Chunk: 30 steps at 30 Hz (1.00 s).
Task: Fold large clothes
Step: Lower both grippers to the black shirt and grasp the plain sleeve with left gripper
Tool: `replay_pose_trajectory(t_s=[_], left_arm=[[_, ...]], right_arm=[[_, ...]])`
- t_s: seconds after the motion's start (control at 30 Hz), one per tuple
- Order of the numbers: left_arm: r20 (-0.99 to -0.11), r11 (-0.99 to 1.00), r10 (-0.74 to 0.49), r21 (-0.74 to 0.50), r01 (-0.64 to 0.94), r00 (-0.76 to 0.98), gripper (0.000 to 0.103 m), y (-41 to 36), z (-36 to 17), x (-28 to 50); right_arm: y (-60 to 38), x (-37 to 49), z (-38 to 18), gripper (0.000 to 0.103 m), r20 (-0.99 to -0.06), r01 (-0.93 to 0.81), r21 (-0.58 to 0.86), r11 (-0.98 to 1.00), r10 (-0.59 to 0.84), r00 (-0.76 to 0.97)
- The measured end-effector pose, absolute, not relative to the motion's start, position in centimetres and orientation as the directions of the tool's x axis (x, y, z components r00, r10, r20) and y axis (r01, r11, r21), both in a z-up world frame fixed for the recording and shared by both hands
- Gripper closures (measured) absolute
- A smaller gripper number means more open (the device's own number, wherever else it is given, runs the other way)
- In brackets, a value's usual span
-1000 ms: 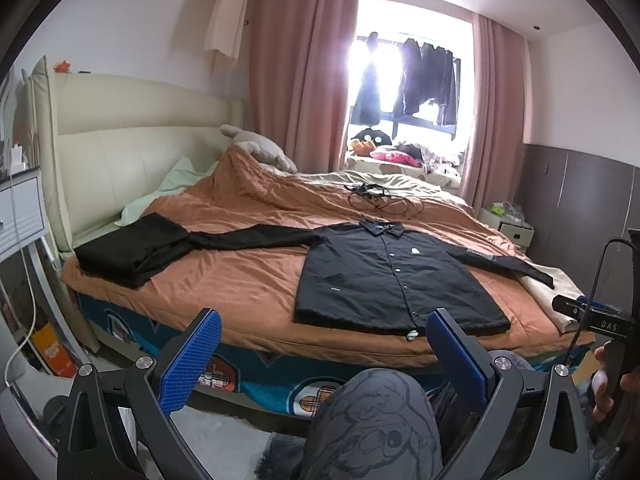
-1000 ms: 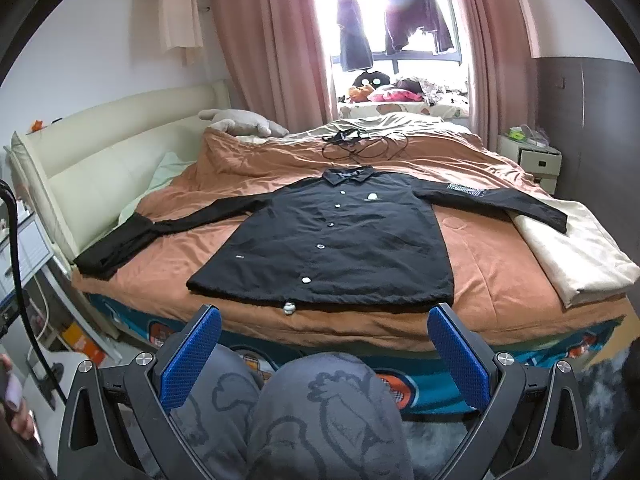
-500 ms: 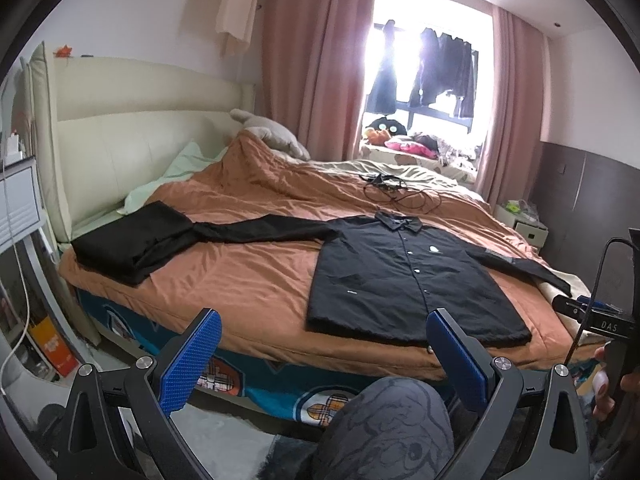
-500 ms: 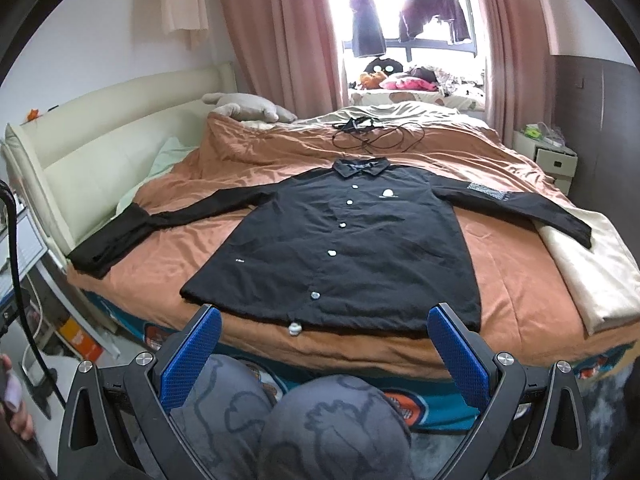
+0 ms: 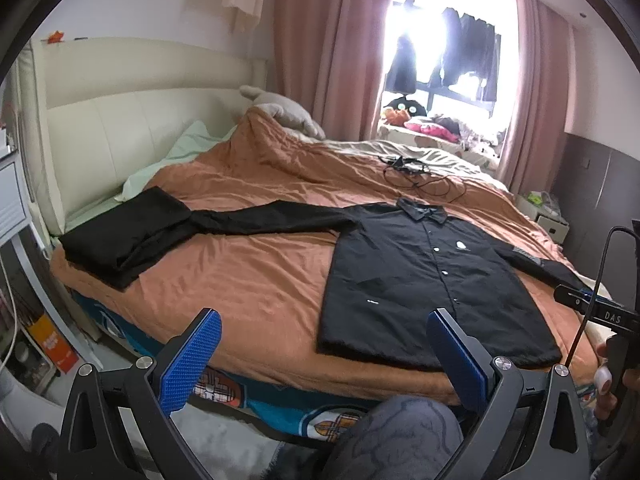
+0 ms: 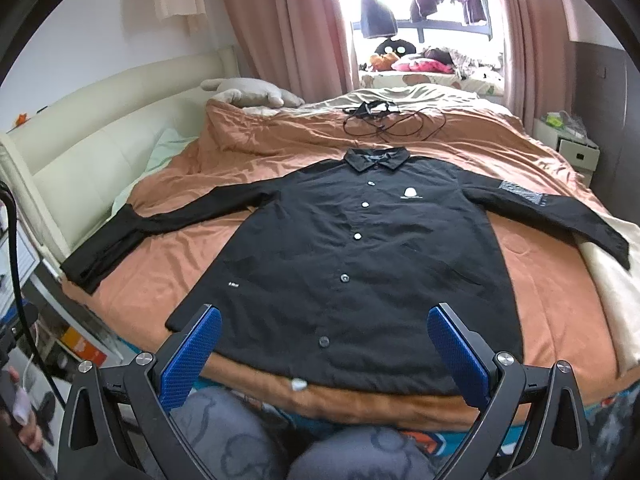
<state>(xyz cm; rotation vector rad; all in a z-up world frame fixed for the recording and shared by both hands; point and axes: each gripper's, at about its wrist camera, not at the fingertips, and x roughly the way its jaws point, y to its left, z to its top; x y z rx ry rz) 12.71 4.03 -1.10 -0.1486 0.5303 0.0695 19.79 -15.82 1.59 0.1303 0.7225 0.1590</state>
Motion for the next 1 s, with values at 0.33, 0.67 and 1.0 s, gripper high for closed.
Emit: replay_pose_trajectory(t_s=[0.33,0.67,1.0], left_arm=[[-0.572,0.986,0.043,-0.109,-0.127,0.819,0.001,5.9,-2.7,19.3],[-0.626,0.982,0.054,-0.110,-0.156,0.778,0.001,9.5,-4.4,26.5],[-0.656,0.962,0.084,-0.141,-0.232,0.750,0.007,14.2,-5.7,32.7]], right_arm=[[-13.9,27.0,-0.3,0.000,-0.674,-0.100,0.200,0.975,0.211,0.708],[-11.4,35.1,-2.4,0.000,-0.696,-0.089,0.228,0.970,0.226,0.681],[-8.8,42.5,-4.3,0.002,-0.700,-0.100,0.268,0.958,0.265,0.663]])
